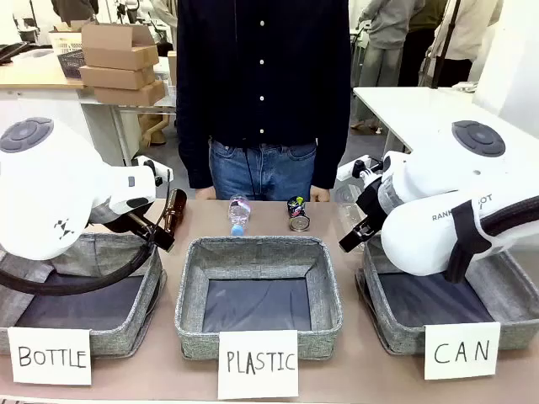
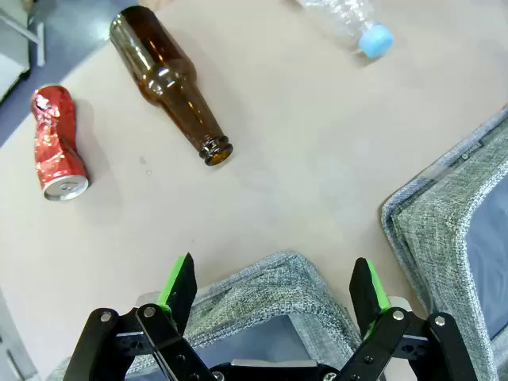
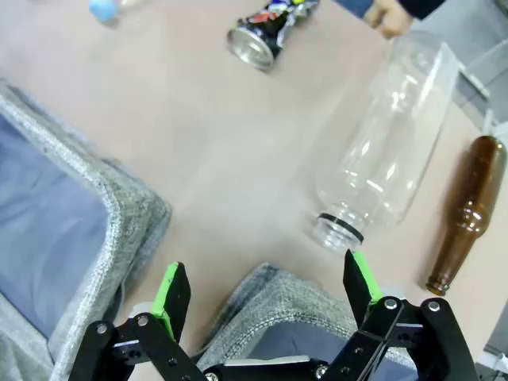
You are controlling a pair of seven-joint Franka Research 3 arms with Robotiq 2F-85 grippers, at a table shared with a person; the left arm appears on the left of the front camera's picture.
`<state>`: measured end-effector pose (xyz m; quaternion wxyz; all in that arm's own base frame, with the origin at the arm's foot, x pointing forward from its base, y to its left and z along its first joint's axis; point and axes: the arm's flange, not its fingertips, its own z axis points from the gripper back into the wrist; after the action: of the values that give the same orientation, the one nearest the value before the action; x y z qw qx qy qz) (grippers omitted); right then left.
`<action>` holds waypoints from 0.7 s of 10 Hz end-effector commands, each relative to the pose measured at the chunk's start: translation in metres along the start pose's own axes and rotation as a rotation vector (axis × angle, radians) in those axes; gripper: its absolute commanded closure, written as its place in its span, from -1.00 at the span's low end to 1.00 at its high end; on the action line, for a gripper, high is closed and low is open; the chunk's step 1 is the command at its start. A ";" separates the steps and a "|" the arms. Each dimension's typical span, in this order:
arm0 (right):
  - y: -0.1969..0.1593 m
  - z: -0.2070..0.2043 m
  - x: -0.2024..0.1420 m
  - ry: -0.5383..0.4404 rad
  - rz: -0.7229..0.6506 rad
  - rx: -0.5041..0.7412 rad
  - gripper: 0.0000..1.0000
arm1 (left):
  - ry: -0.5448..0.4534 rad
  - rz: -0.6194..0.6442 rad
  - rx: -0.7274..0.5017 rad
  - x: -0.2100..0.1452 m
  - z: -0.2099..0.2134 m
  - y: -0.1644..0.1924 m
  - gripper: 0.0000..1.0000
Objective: Sort the can waste into the basket.
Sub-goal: Pick up the can waste from the table and place it in the right Fabric basket.
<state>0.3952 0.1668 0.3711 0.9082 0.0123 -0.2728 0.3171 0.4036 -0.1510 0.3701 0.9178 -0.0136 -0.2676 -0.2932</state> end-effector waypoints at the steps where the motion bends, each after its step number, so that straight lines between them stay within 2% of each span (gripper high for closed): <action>1: 0.000 0.000 0.000 0.000 0.000 0.000 -1.00 | 0.000 0.000 0.000 0.000 0.000 0.000 -1.00; 7: 0.000 0.000 0.000 0.000 0.000 0.000 -1.00 | 0.000 0.000 0.000 0.000 0.000 0.000 -1.00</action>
<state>0.3951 0.1668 0.3711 0.9082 0.0122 -0.2728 0.3172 0.4036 -0.1510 0.3701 0.9178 -0.0137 -0.2676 -0.2930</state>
